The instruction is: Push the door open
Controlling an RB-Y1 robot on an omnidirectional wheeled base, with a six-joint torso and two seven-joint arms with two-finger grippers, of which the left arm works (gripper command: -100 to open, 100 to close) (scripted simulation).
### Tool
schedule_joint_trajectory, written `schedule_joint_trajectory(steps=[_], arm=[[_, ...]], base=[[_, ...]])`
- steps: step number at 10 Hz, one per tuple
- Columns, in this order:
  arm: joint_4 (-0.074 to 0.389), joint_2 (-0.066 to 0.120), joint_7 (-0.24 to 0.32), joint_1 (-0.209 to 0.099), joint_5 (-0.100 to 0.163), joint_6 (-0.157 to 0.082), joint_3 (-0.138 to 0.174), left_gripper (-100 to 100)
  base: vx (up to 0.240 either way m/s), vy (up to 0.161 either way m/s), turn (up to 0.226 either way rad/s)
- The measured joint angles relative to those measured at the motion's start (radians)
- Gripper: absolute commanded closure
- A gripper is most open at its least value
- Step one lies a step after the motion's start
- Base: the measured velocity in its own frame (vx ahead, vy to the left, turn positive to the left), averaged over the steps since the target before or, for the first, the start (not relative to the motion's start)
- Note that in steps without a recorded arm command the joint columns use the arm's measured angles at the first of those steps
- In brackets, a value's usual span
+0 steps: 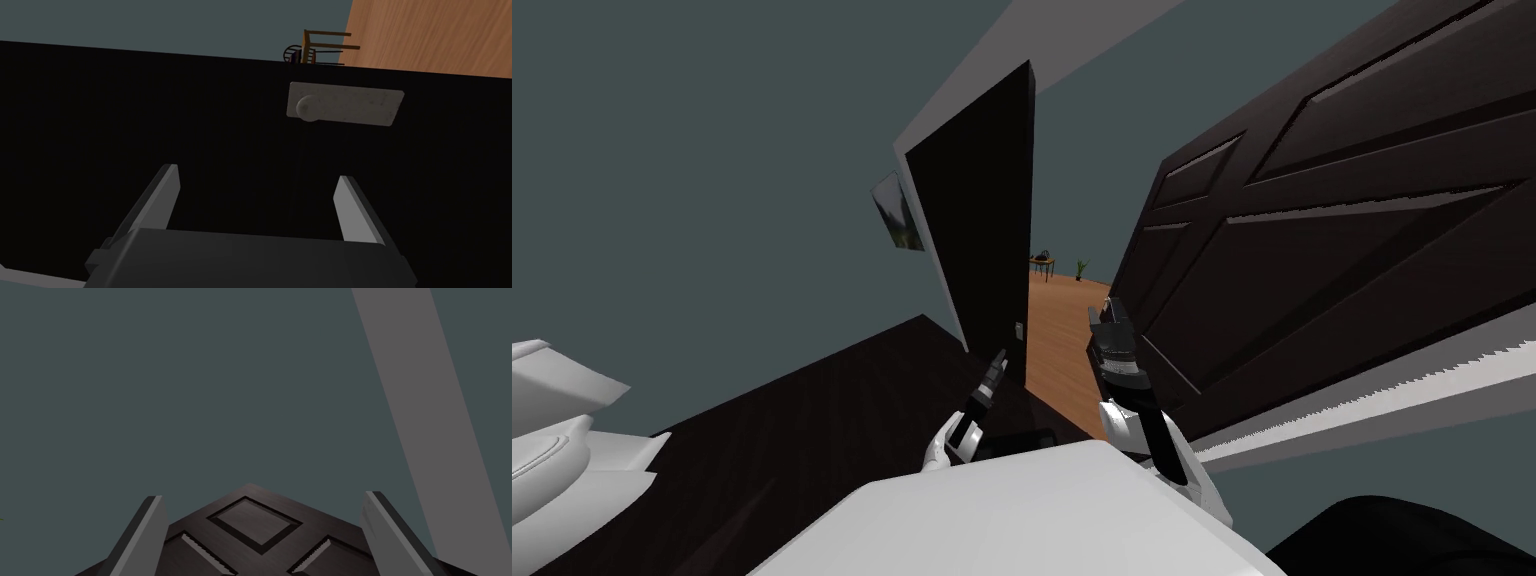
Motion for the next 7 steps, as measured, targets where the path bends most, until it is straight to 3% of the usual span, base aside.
schedule_joint_trajectory(steps=[2, 7], arm=[[0.065, -0.006, 0.007, -0.029, -0.001, -0.016, -0.009, -100], [0.162, -0.017, 0.023, -0.067, -0.008, -0.026, -0.036, -100]], base=[[0.110, 0.070, -0.026], [0.088, 0.062, -0.017]])
